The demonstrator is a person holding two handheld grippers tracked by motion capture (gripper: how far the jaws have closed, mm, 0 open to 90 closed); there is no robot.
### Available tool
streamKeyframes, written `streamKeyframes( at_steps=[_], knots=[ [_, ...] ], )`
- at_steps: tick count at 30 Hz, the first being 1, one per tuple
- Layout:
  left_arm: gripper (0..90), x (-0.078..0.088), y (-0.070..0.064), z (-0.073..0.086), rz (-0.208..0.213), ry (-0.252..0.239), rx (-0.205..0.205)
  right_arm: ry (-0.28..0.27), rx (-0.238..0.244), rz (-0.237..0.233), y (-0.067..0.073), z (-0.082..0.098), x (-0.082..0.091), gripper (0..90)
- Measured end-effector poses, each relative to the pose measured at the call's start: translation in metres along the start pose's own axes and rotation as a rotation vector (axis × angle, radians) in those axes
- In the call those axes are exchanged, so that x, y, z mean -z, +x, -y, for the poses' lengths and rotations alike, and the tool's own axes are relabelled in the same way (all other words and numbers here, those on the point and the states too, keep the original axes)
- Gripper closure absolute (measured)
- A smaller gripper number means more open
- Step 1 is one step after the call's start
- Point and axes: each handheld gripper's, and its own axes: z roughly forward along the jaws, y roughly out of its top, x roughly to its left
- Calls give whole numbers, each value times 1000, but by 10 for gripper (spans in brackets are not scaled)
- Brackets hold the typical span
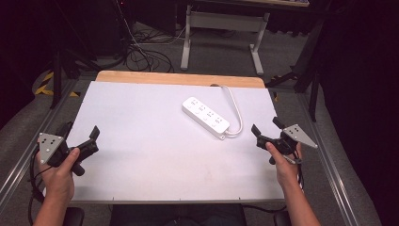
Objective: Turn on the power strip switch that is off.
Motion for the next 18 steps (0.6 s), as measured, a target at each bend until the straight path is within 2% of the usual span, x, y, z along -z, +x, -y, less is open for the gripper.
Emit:
streamKeyframes(
  at_steps=[8,18],
  knots=[
    [20,0,0,0,2,4,-4,-5,6,13,1,-2,0,79],
    [21,0,0,0,5,5,-6,-4,38,-10,5,-4,1,318]
  ],
)
